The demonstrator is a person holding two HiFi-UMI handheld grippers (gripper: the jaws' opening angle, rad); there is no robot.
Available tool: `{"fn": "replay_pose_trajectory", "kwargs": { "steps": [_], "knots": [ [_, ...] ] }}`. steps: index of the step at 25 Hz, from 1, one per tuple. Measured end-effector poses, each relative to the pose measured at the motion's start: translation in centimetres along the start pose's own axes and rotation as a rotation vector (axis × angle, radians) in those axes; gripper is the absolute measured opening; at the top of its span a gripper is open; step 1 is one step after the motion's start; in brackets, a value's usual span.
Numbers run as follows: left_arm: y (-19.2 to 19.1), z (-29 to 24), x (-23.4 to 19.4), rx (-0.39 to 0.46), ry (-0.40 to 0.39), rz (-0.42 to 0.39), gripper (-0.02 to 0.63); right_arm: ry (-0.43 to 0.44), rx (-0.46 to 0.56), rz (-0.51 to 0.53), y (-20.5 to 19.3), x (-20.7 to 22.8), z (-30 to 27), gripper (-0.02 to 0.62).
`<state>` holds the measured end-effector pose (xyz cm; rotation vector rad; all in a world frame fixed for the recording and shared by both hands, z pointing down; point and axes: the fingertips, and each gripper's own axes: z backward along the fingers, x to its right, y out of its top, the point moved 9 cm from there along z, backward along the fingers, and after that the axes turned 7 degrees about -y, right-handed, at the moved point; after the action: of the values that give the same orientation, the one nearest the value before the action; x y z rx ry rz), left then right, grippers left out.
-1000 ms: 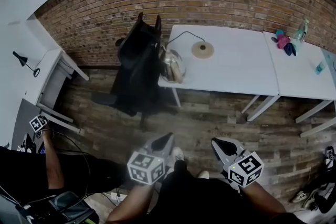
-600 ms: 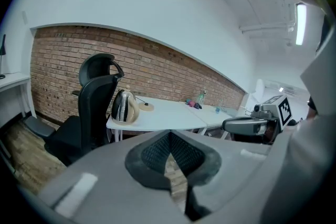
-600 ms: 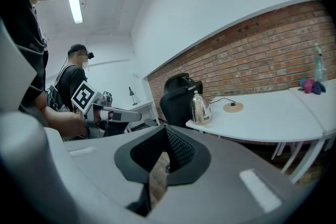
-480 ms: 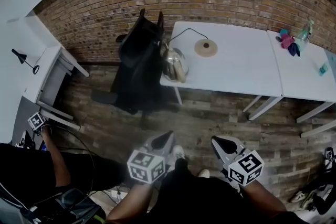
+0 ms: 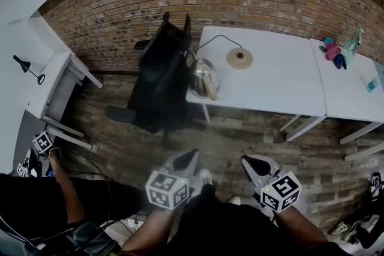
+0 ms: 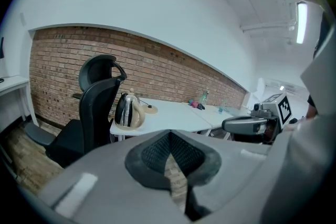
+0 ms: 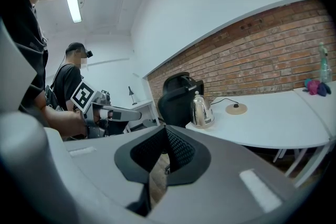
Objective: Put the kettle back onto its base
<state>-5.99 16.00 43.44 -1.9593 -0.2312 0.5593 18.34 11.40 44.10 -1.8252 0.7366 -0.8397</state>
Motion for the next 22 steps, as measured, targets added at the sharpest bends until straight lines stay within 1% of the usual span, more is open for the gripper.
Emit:
{"fn": "replay_pose_trajectory", "kwargs": {
  "steps": [8, 17, 22],
  "knots": [
    [1.0, -0.6, -2.6, 0.007, 0.003, 0.000, 0.000, 0.010, -0.007, 0.015, 1.3, 0.2, -2.9, 0.028],
    [2.0, -1.5, -6.9, 0.008, -0.009, 0.008, 0.000, -0.004, -0.031, 0.022, 2.5, 0.3, -7.3, 0.028],
    [2.6, -2.3, -9.2, 0.002, -0.028, 0.007, 0.000, -0.015, -0.043, 0.023, 3.3, 0.5, -9.9, 0.028]
  ]
}}
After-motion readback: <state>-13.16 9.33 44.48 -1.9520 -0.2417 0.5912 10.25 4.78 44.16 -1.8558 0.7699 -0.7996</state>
